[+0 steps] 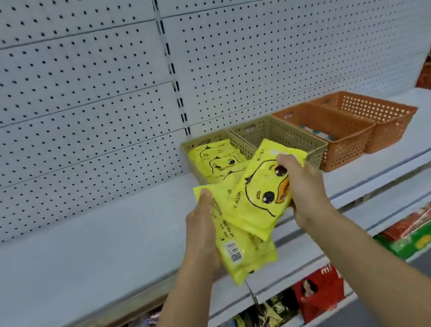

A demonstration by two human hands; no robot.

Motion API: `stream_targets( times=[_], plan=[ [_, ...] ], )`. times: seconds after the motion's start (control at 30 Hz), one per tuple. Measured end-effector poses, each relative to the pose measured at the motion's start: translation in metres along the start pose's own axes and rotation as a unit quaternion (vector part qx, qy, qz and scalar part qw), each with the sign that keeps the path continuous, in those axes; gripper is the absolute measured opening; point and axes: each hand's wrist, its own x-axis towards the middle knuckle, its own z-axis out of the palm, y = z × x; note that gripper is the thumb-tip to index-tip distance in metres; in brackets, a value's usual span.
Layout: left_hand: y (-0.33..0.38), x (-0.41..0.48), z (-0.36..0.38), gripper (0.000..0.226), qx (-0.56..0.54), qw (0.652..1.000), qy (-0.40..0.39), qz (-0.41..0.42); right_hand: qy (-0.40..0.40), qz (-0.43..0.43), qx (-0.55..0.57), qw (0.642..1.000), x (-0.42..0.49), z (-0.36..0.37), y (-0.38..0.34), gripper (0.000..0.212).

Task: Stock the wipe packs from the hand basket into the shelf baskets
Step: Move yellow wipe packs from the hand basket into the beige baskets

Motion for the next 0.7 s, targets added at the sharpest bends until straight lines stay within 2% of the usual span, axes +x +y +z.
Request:
stream_targets(
  times=[0.1,0.23,0.37,0.4,0.5,0.6,0.7],
  plan=[
    [0.010,0.026,0.024,0.044,0.006,0.999,-0.042,0.006,0.029,-0.036,0.025,0.999,0.037,0.011,0.005,0.007],
    [0.015,0.053,0.042,0.028,0.053,0.996,-0.027,0.070,0.005,-0.043,0.028,0.999,0.068,0.015,0.015,0.015],
    [0.029,0.080,0.042,0.028,0.136,0.981,-0.003,0.137,-0.107,0.045,-0.030,0.993,0.109,0.007,-0.001,0.042],
    [0.033,0.085,0.043,0.029,0.153,0.978,0.000,0.143,-0.142,0.071,-0.067,0.985,0.119,0.006,-0.008,0.039],
    [0.039,0.101,0.050,0.031,0.159,0.978,0.017,0.133,-0.198,0.098,-0.136,0.966,0.150,0.008,-0.017,0.026],
    [0.043,0.116,0.060,0.034,0.116,0.988,0.056,0.088,-0.219,0.103,-0.106,0.965,0.178,0.021,-0.016,0.019],
    [0.055,0.130,0.053,0.040,0.052,0.987,0.135,0.064,-0.163,0.107,-0.060,0.979,0.208,0.035,-0.019,0.017]
  ],
)
